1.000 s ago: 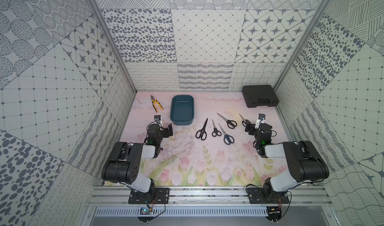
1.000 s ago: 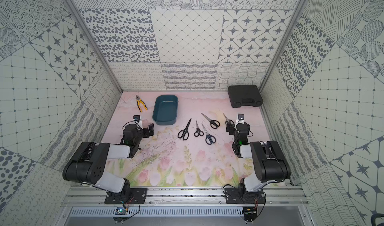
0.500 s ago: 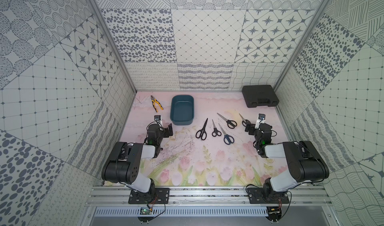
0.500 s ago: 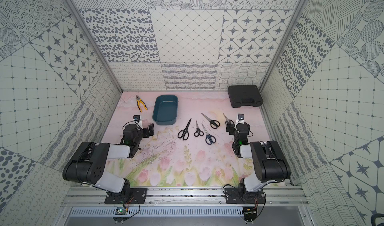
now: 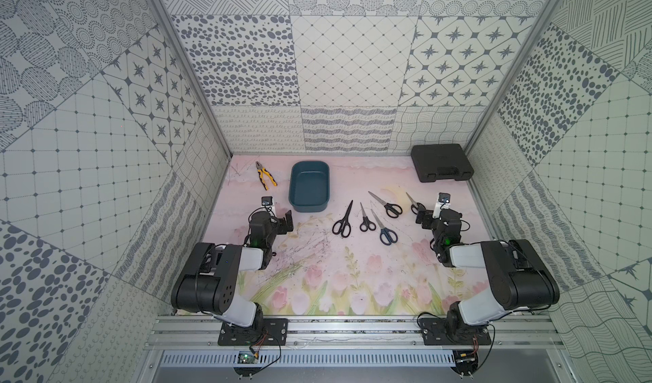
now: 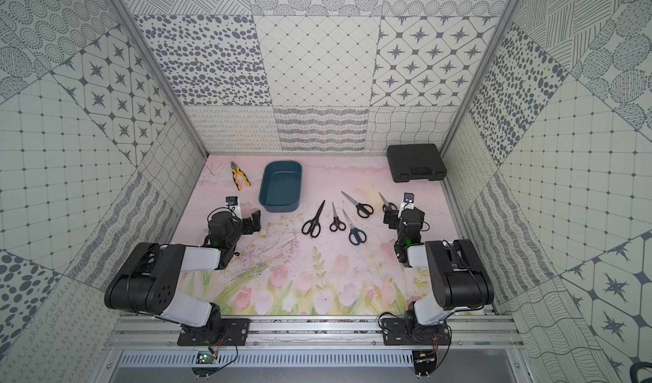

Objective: Put the scissors into the storage box
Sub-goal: Move the storage box to the center of the board.

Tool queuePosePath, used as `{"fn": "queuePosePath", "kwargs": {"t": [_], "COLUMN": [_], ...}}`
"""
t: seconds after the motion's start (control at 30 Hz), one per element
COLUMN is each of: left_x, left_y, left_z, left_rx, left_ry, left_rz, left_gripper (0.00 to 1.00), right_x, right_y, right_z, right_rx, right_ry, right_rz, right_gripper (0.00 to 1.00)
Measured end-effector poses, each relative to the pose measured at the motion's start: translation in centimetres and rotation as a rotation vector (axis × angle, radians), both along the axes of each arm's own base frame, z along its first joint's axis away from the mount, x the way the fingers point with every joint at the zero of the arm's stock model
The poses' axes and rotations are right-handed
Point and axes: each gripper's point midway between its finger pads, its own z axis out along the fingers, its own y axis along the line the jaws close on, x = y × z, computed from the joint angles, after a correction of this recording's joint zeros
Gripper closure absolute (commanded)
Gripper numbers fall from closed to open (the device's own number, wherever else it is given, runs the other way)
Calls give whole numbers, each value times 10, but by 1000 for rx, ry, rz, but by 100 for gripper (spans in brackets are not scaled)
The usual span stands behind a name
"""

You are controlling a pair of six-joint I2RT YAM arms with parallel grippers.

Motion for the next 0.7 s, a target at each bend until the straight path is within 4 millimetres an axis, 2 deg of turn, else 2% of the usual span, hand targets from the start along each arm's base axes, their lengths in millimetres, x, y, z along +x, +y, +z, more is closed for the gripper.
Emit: {"fn": "queuePosePath", "kwargs": {"t": [0.1, 0.13, 0.2, 0.23, 0.33, 0.4, 0.47, 0.53, 0.57, 0.63, 0.7], "left_x": [-4, -7, -5, -4, 2, 12, 27, 44, 58, 74, 91], "left_y": [4, 5, 5, 4, -1, -6, -13, -19, -22, -27, -33], "left_z": [19, 31, 84, 115, 199, 238, 261, 266, 260, 236, 201], "left_rx": [7, 4, -19, -41, -89, -117, -144, -170, -180, -195, -207], "left_ry": [-46, -48, -156, -206, -318, -338, -294, -225, -165, -46, 114], "left_rz": [21, 34, 49, 53, 43, 21, -2, -18, -24, -30, -32], "left_gripper": [14, 15, 14, 14, 13, 13, 16, 20, 21, 24, 25], "right_x": [2, 2, 1, 0, 2, 12, 23, 39, 45, 50, 42], "right_y": [1, 3, 8, 14, 46, 72, 101, 130, 142, 159, 174], "right_z": [21, 33, 71, 97, 168, 201, 214, 214, 208, 193, 168], "right_rx": [3, 8, 23, 29, 39, 34, 28, 39, 54, 80, 96], "right_ry": [-12, -11, -68, -110, -213, -228, -183, -99, -47, 31, 140], "right_rz": [4, 9, 23, 40, 127, 190, 251, 318, 347, 389, 435], "right_gripper": [3, 3, 3, 3, 3, 3, 3, 3, 3, 3, 3]}}
